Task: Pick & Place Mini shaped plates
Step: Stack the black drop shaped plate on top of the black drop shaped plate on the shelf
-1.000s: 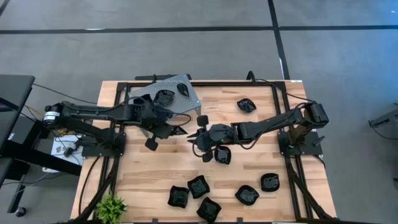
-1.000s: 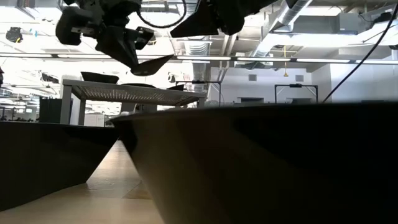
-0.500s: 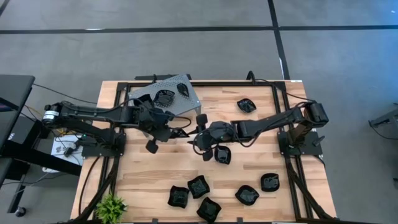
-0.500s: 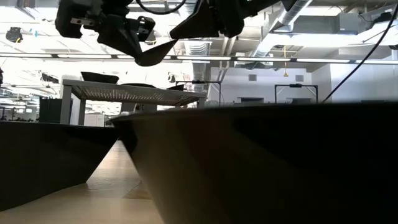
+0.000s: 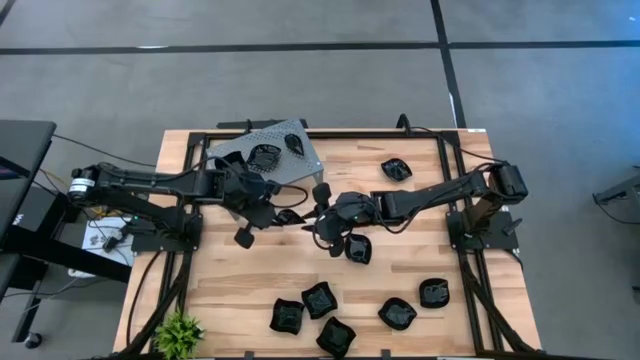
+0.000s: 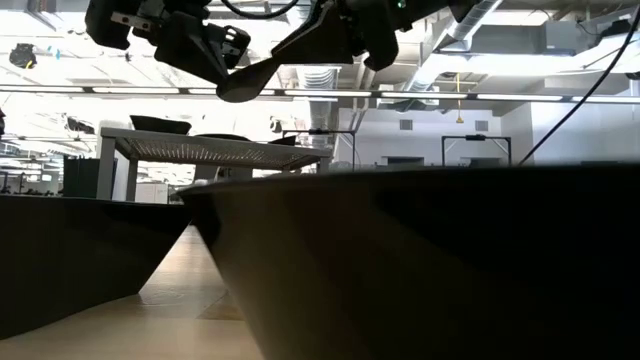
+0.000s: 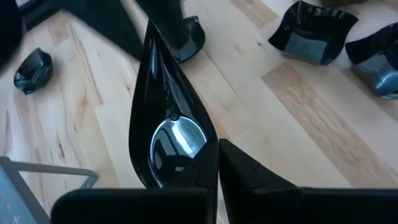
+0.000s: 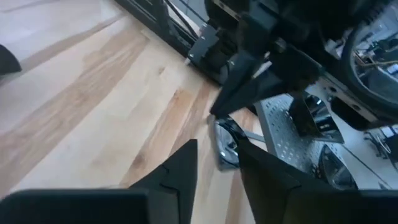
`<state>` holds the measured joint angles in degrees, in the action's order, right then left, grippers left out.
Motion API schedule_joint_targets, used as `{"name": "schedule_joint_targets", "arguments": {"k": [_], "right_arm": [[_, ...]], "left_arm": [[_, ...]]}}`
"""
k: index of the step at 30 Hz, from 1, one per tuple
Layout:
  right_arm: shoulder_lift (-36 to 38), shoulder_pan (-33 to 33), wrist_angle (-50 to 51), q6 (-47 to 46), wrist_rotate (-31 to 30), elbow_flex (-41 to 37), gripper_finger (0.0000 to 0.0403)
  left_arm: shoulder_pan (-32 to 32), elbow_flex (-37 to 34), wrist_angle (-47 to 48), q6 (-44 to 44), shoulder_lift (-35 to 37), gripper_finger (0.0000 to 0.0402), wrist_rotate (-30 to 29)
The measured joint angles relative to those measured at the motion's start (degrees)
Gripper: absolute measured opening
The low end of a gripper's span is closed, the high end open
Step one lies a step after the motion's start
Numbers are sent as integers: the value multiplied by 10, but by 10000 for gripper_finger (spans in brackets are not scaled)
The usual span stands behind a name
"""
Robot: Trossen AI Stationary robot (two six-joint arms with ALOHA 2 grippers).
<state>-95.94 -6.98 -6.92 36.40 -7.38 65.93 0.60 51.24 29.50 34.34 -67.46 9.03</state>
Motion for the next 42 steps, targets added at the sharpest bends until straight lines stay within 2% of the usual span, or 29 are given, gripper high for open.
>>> {"name": "schedule_joint_targets", "arguments": {"k": [29, 37, 42], "right_arm": [[1, 4, 20, 1, 2, 0, 18], [1, 5, 17, -23, 0, 0, 13], [1, 5, 17, -24, 0, 0, 16]], "left_arm": [[0, 0, -34, -23, 0, 13, 22], [0, 0, -45, -46, 0, 34, 21], [0, 0, -47, -46, 0, 55, -11]]}}
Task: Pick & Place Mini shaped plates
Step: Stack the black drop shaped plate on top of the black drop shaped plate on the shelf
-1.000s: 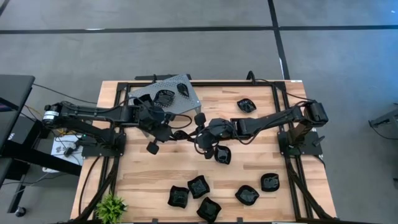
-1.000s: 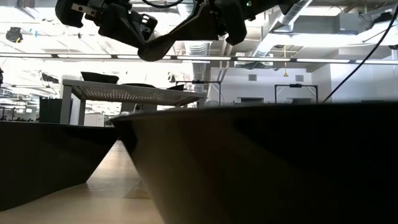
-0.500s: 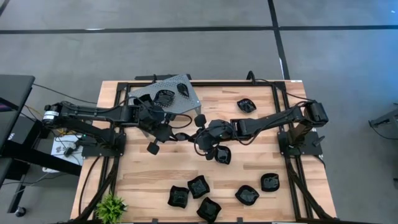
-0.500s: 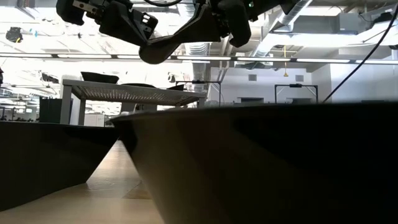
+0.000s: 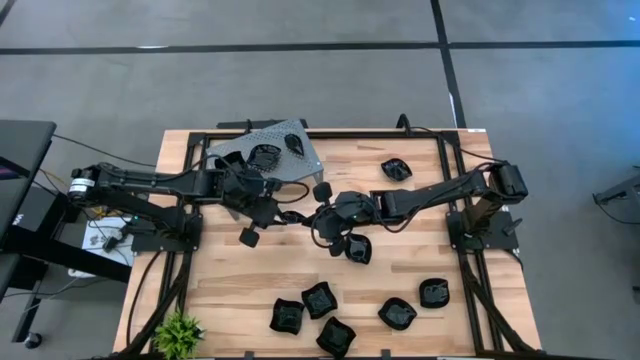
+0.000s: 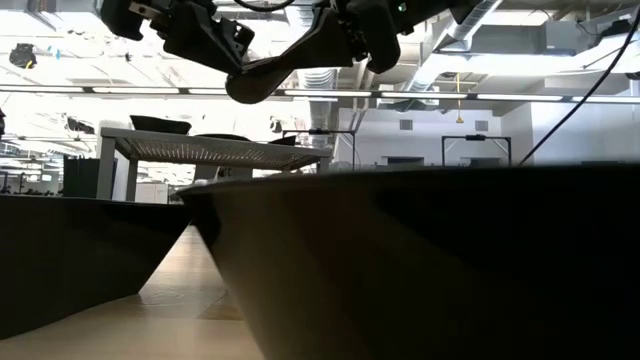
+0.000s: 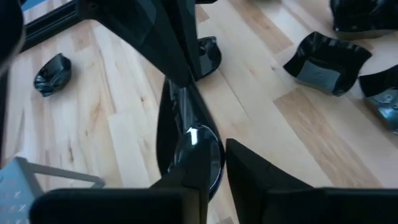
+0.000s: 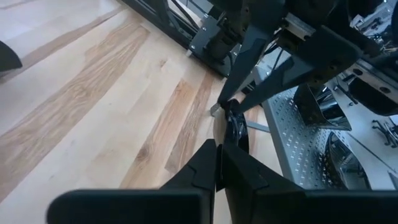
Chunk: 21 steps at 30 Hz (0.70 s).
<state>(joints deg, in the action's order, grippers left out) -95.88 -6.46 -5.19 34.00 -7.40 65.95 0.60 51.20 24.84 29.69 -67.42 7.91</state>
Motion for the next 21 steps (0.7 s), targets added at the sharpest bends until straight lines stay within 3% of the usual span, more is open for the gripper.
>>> {"name": "schedule_joint_targets", "arguments": {"k": [11, 21], "right_arm": [[0, 7, 5, -39, -1, 0, 24], [0, 4, 11, -41, -25, 0, 24]], "left_arm": [[0, 0, -37, 0, 0, 133, -15], [7, 0, -56, 0, 14, 145, -52]]}}
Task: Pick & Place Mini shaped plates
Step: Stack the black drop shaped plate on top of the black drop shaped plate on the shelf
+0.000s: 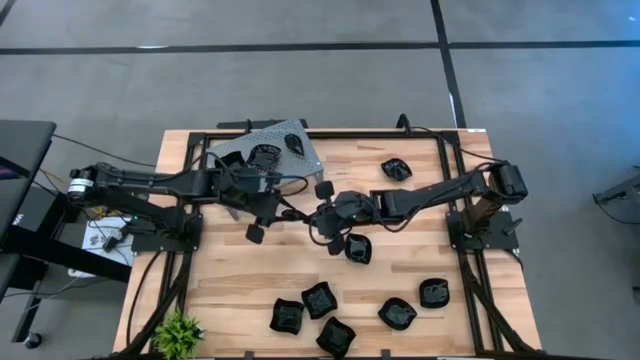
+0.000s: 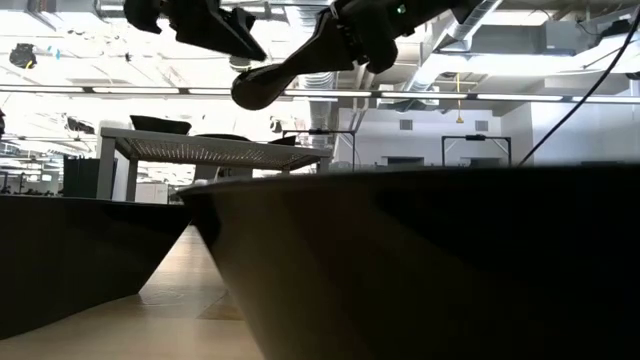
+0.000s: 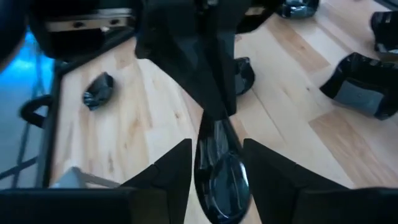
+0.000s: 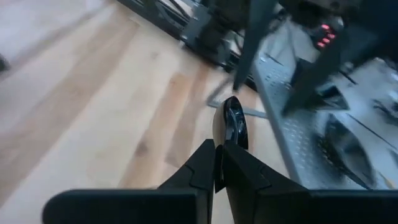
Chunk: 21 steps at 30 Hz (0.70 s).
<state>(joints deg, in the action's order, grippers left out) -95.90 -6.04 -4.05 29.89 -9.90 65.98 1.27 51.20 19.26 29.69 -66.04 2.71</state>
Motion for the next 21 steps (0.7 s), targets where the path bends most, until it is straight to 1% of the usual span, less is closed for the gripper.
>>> {"name": "schedule_joint_targets", "arguments": {"k": [3, 6, 9, 12, 14, 16, 19, 21], "right_arm": [[0, 0, -10, 8, -50, 1, 24], [0, 10, -10, 42, -90, 16, 24], [0, 29, -12, 73, -97, 41, 24], [0, 61, -12, 84, -96, 68, 24], [1, 88, -11, 96, -88, 78, 24], [1, 118, -9, 98, -57, 80, 24], [0, 158, -8, 62, -8, 80, 24], [0, 179, -4, 41, 11, 80, 24]], "left_arm": [[10, 0, 1, 0, 32, 139, -17], [16, 0, 3, 0, 79, 134, -32], [16, 0, 3, -2, 126, 130, -36], [15, 0, 3, -9, 164, 128, -36], [15, 0, 3, -25, 183, 127, -36], [15, 0, 4, -37, 196, 127, -36], [15, 0, 4, -50, 205, 127, -36], [15, 0, 5, -51, 206, 127, -36]]}}
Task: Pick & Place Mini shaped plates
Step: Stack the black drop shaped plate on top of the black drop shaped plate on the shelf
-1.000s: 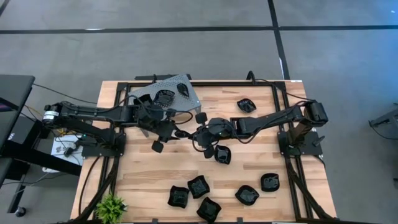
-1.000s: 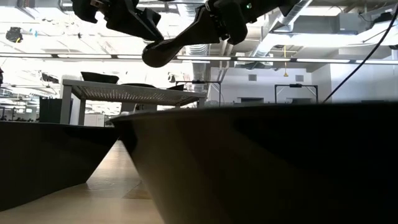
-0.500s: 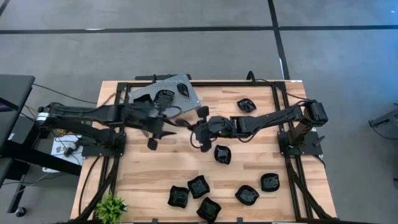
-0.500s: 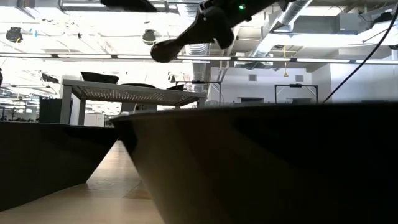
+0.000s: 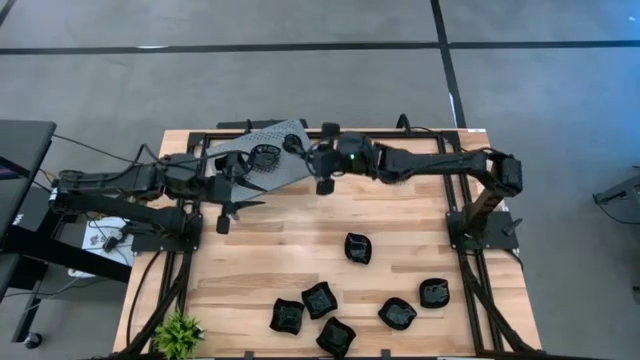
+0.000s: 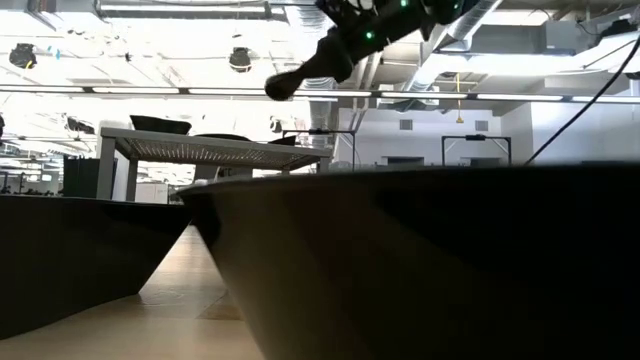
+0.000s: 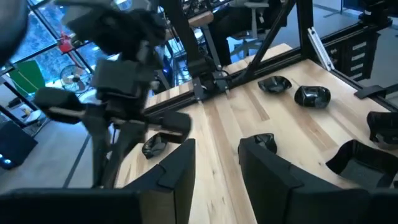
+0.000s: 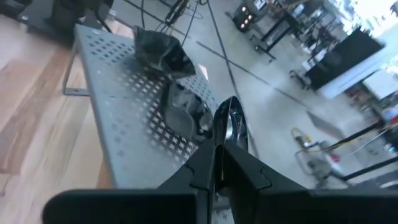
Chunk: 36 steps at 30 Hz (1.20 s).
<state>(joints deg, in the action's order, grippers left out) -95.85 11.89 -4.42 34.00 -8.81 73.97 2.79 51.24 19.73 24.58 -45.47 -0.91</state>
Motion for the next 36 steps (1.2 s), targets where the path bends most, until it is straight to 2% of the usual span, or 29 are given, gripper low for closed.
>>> {"name": "schedule_joint_targets", "arguments": {"k": [4, 7, 10, 14, 17, 19, 26, 36], "right_arm": [[-1, 26, 1, -20, 42, 0, 24], [-19, 28, -36, -22, 45, 3, 24], [-44, 16, -20, 16, 34, 58, 24], [-89, 7, 131, 27, -21, 192, 24], [-141, 13, 252, -9, -30, 275, 24], [-174, 21, 292, -13, -32, 309, 24], [-226, 29, 329, 6, -119, 335, 24], [-226, 39, 360, -31, -107, 336, 24]], "left_arm": [[0, 0, 0, 0, -5, 127, 0], [0, 0, 0, 3, -9, 127, 0], [0, 0, 1, 3, -15, 127, -2], [0, 0, 0, 4, -19, 127, -9], [0, 0, -1, 4, -19, 127, -10], [0, 0, -1, 4, -19, 127, -10], [0, 0, 2, 4, -19, 127, -10], [0, 0, 13, 4, -18, 127, -10]]}}
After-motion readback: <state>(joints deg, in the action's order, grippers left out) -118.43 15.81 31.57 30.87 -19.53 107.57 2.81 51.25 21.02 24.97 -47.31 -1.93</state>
